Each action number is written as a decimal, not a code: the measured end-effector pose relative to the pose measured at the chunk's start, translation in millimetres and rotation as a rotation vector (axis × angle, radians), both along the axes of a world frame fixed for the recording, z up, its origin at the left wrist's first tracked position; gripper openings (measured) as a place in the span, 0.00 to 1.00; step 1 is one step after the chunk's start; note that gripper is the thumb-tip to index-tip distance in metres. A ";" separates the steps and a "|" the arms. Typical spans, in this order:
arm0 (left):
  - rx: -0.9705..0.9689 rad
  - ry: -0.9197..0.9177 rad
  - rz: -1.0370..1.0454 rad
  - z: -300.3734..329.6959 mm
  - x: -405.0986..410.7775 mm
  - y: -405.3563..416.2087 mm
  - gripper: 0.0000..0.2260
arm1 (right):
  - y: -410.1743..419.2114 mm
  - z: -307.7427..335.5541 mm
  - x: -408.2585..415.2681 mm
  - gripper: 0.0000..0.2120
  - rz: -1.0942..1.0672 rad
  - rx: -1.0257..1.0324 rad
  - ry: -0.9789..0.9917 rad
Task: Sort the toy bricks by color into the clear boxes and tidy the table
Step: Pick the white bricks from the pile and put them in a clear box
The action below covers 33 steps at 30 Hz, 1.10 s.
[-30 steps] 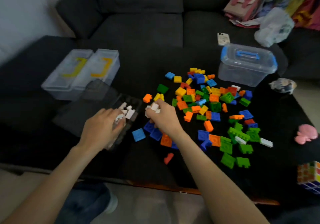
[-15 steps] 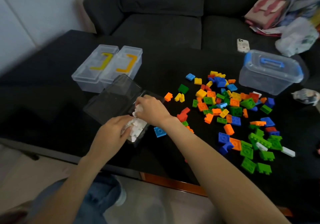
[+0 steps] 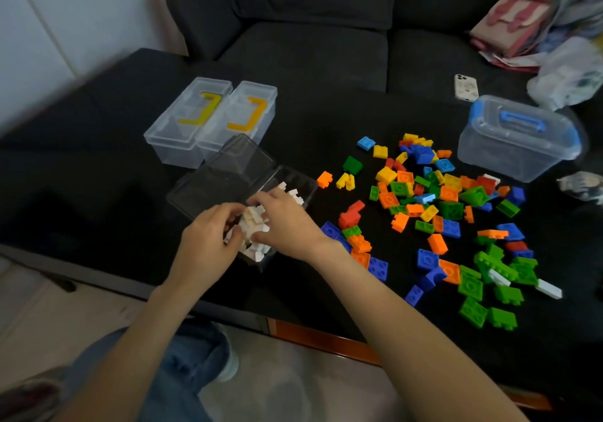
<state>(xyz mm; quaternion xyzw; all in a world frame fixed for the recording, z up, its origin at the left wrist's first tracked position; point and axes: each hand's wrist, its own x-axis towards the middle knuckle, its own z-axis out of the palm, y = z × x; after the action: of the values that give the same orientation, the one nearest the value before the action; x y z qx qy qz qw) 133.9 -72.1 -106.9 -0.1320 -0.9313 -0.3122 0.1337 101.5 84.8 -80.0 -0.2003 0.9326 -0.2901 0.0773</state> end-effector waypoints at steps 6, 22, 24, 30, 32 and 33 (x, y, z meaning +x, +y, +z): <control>-0.138 -0.029 -0.051 1.6 -8.6 5.2 0.15 | -2.4 -4.4 -3.0 0.24 -0.063 0.202 0.119; -0.224 0.013 -0.021 14.6 -24.7 22.1 0.14 | 22.7 -9.7 34.7 0.14 -0.177 -0.151 0.227; -0.201 0.080 -0.048 18.2 -20.5 31.4 0.12 | 41.8 -0.6 42.1 0.12 -0.229 -0.249 0.258; -0.125 0.274 -0.378 33.6 -10.1 130.1 0.13 | 158.6 1.7 95.0 0.11 -0.404 -0.172 0.380; -0.098 0.267 -0.480 34.7 -6.3 173.0 0.13 | 204.1 -7.0 119.2 0.10 -0.529 -0.120 0.368; -0.091 0.251 -0.528 33.0 -4.1 197.6 0.13 | 228.6 -11.4 132.4 0.10 -0.609 -0.082 0.345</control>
<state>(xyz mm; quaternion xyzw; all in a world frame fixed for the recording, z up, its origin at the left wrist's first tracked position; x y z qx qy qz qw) 129.8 125.5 -73.9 -0.4133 -0.8540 -0.2752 0.1557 233.9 313.4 -91.4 0.0378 0.9364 -0.2990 -0.1796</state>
